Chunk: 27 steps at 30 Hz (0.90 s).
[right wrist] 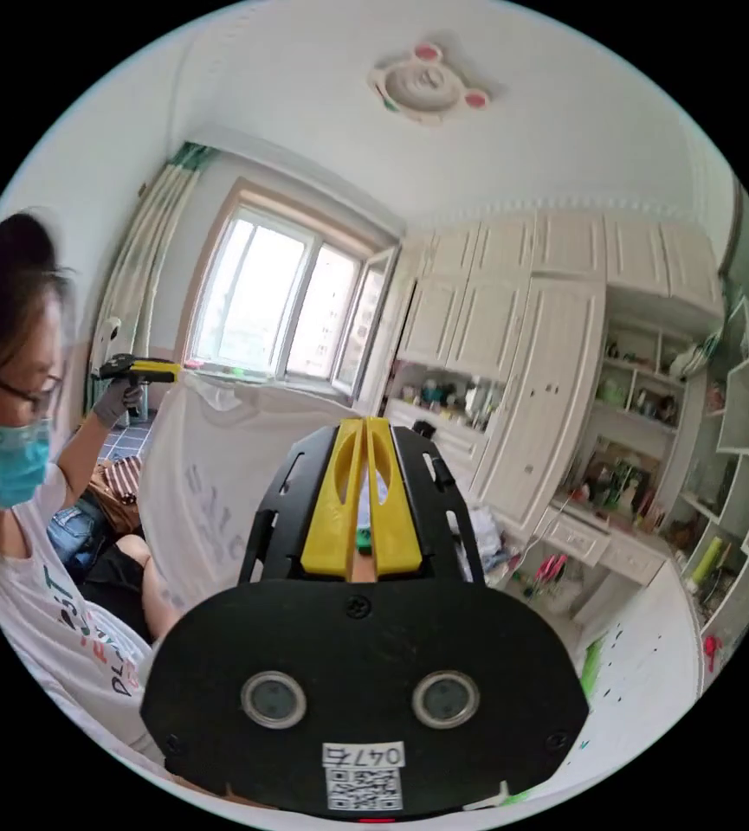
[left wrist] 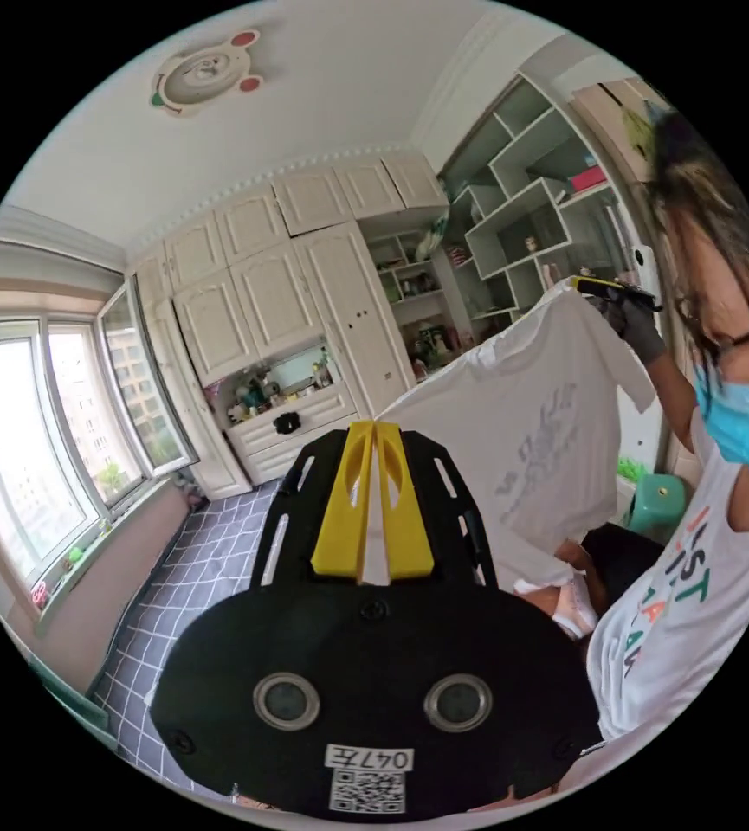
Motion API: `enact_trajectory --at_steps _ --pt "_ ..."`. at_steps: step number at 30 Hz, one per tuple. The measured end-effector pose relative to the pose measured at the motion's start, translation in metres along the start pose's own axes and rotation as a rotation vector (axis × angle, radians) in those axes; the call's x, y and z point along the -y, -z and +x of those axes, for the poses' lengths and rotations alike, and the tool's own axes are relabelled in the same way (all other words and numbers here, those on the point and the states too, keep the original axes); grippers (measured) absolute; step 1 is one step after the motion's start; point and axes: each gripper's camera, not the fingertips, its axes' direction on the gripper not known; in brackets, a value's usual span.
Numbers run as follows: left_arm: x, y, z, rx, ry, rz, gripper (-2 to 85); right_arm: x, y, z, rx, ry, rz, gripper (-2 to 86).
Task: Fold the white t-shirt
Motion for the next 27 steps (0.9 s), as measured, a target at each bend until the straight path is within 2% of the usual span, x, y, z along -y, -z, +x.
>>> enact_trajectory --at_steps 1,3,6,7,11,13,16,18,20,22,27 --pt "0.011 -0.035 -0.017 0.006 0.036 -0.073 -1.0 0.003 -0.024 0.009 0.017 -0.018 -0.044 -0.6" --pt "0.024 -0.104 -0.043 0.044 0.069 -0.213 -1.0 0.007 -0.131 0.040 0.041 -0.076 -0.197 -0.8" --pt "0.042 -0.216 -0.076 0.199 0.092 -0.430 -1.0 0.024 -0.228 0.051 -0.029 -0.036 -0.276 -1.1" --pt "0.057 -0.235 -0.081 0.263 0.093 -0.451 -1.0 0.031 -0.236 0.047 -0.055 -0.016 -0.277 -1.1" --pt "0.114 -0.214 -0.057 0.491 -0.007 -0.265 -1.0 0.080 -0.221 -0.010 -0.252 0.186 -0.065 -1.2" --pt "0.123 -0.183 -0.036 0.548 -0.073 -0.138 -1.0 0.088 -0.206 -0.027 -0.213 0.218 -0.002 -1.2" --pt "0.098 -0.168 -0.007 0.471 -0.188 -0.109 -1.0 0.071 -0.208 -0.057 -0.075 0.278 -0.020 -1.2" --pt "0.062 -0.180 0.017 0.394 -0.278 -0.169 -1.0 0.028 -0.248 -0.093 0.022 0.362 -0.161 -1.2" --pt "0.015 -0.211 0.046 0.361 -0.359 -0.295 -1.0 -0.022 -0.287 -0.125 0.085 0.426 -0.261 -1.2" --pt "-0.061 -0.275 0.093 0.247 -0.438 -0.520 -1.0 -0.079 -0.327 -0.156 0.165 0.441 -0.355 -1.2" --pt "-0.215 -0.412 0.212 0.017 -0.533 -0.906 -1.0 -0.266 -0.441 -0.239 0.374 0.281 -0.622 -1.2"
